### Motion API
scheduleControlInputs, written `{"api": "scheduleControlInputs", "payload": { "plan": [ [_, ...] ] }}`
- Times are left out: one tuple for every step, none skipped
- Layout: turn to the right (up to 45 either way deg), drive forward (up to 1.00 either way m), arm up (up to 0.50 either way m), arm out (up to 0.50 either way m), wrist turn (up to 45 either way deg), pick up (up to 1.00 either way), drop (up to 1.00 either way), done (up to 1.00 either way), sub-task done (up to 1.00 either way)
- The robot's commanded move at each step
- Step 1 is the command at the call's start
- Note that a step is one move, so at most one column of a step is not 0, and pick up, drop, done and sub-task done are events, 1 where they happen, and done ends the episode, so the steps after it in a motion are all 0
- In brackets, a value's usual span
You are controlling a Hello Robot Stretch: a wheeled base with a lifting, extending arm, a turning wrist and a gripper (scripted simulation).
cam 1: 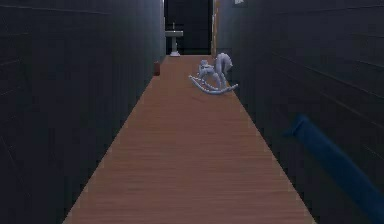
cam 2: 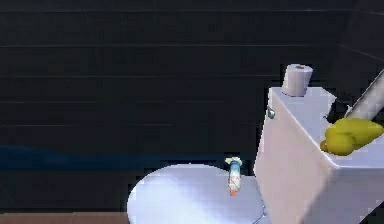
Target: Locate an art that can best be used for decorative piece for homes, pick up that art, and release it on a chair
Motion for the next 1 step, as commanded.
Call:
{"api": "scheduleControlInputs", "payload": {
  "plan": [
    [-9.0,0.00,0.00,0.00,0.0,0.00,0.00,0.00,0.00]
  ]
}}
